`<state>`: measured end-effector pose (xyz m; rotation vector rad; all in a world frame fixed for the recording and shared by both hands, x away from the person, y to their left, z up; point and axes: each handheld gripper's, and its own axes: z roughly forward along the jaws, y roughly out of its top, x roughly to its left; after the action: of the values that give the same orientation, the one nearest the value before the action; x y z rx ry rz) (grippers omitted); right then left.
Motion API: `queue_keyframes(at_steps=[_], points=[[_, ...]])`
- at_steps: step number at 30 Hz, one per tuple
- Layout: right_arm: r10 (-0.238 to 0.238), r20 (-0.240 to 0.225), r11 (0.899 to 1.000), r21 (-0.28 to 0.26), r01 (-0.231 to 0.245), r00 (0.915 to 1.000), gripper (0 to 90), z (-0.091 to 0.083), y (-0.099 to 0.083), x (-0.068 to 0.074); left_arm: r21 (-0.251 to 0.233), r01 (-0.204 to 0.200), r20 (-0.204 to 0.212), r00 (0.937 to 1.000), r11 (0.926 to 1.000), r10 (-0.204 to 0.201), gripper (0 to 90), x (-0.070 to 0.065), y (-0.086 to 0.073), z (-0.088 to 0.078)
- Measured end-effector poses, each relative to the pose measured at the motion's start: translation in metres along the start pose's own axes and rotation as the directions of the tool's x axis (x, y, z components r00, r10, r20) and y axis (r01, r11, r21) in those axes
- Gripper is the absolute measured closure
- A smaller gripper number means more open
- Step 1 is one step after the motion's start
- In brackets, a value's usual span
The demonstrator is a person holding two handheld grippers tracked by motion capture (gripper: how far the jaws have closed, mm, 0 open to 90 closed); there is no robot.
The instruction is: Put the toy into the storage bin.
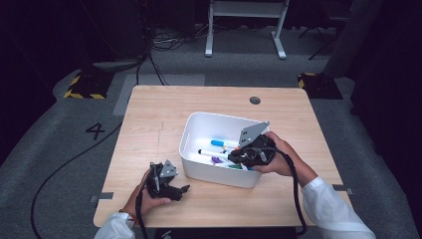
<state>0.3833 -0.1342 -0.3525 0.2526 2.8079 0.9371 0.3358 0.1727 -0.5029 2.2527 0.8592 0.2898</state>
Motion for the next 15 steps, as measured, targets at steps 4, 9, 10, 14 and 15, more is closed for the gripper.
queue_keyframes(at_steps=[4, 9, 10, 14, 15], points=[[-0.008, -0.012, 1.0, 0.018, 0.008, 0.9999, 75.1, 0.0013, 0.0, 0.0047, 0.0, 0.0, 0.0, 1.0, 1.0, 0.0, 15.0, 0.0, 0.0, 0.0], [-0.011, -0.016, 1.0, 0.018, 0.011, 0.9998, 75.1, 0.001, -0.0012, 0.0066, 0.0, 0.0, 0.0, 1.0, 1.0, 0.0, 15.0, 0.0, 0.0, 0.0], [-0.013, -0.019, 1.0, 0.015, 0.013, 0.9997, 75.1, 0.001, -0.0014, 0.0071, 0.0, 0.0, 0.0, 1.0, 1.0, 0.0, 15.0, 0.0, 0.0, 0.0], [-0.012, -0.02, 1.0, 0.025, 0.012, 0.9997, 75.1, 0.0019, -0.0022, 0.0081, 0.0, 0.0, 0.0, 1.0, 1.0, 0.0, 15.0, 0.0, 0.0, 0.0], [-0.014, -0.022, 1.0, 0.023, 0.015, 0.9997, 75.1, 0.0021, -0.0026, 0.0077, 0.0, 0.0, 0.0, 1.0, 1.0, 0.0, 15.0, 0.0, 0.0, 0.0]])
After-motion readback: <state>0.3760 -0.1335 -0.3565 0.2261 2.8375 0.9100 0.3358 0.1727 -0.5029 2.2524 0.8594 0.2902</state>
